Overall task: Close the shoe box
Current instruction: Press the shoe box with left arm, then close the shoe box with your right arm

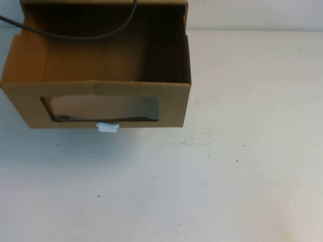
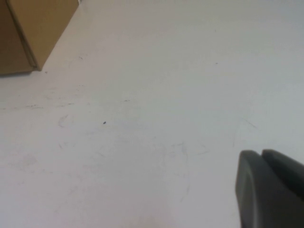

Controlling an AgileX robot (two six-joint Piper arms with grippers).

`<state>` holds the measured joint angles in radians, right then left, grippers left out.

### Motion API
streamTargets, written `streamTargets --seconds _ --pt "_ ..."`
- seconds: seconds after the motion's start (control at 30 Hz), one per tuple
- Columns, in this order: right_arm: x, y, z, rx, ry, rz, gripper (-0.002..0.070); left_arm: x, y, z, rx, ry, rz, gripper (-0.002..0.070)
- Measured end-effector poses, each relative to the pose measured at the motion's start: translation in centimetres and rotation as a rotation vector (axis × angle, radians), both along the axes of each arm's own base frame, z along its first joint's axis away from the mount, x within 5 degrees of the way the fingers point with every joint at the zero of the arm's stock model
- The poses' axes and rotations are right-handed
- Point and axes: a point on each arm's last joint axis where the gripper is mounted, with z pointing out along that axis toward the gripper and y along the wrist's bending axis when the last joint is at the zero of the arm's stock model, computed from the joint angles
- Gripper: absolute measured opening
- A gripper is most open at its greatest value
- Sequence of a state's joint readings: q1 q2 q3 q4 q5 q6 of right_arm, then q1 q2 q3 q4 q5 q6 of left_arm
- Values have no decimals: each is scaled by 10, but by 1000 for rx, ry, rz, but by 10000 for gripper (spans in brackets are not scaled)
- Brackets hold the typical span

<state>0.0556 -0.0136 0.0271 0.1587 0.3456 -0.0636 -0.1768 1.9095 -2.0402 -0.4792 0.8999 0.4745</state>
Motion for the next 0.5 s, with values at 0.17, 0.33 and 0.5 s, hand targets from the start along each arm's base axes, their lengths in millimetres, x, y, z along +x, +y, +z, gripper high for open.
streamTargets --seconds 0.17,0.33,0.5 --pt "2 3 11 237 -99 -14 -11 0 0 0 1 3 -2 -2" --pt "3 1 25 589 -200 -69 -11 0 0 0 3 4 -4 -2" --pt "1 8 28 659 -125 -14 -11 -1 0 0 3 4 -5 -2"
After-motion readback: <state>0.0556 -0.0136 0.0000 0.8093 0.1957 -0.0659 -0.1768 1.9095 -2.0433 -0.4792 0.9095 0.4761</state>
